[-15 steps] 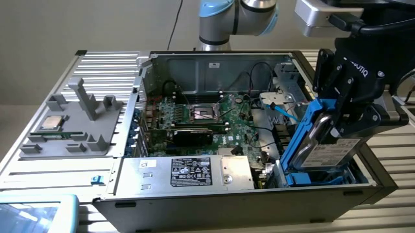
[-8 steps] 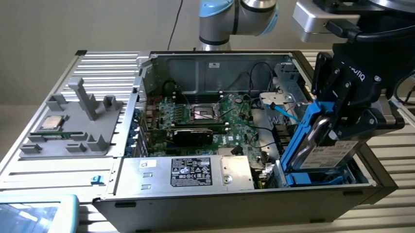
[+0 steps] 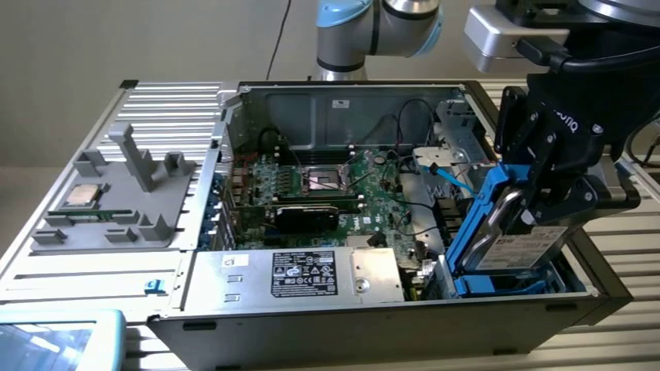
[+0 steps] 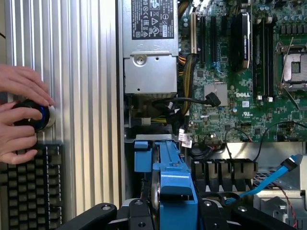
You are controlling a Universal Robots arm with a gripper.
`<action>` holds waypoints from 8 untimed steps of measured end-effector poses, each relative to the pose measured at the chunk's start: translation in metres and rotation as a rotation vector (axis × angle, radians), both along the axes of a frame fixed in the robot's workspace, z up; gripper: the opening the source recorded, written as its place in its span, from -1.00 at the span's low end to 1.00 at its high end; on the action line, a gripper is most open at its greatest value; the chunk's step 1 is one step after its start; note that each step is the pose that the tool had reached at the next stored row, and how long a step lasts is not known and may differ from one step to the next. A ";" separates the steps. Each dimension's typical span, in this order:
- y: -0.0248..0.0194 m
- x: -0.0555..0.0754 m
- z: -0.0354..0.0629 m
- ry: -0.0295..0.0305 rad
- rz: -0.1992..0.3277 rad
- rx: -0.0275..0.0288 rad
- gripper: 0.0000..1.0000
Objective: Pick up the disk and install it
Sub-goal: 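Insert the disk into the insertion slot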
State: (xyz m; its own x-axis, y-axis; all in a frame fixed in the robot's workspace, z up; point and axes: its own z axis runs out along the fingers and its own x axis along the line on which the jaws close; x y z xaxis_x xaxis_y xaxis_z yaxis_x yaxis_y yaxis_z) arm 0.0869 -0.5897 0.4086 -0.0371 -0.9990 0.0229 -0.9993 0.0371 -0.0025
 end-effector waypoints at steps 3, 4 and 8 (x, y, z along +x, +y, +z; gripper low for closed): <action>0.0000 0.000 -0.0004 0.0000 0.001 0.0005 -0.25; 0.0001 0.000 -0.0005 -0.0001 0.001 0.0009 -0.25; 0.0014 0.000 -0.0006 -0.0001 0.002 0.0015 -0.25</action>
State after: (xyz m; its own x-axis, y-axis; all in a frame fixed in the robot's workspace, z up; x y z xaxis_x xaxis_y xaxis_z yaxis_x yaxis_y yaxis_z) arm 0.0870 -0.5883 0.4081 -0.0353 -0.9991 0.0214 -0.9994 0.0352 -0.0025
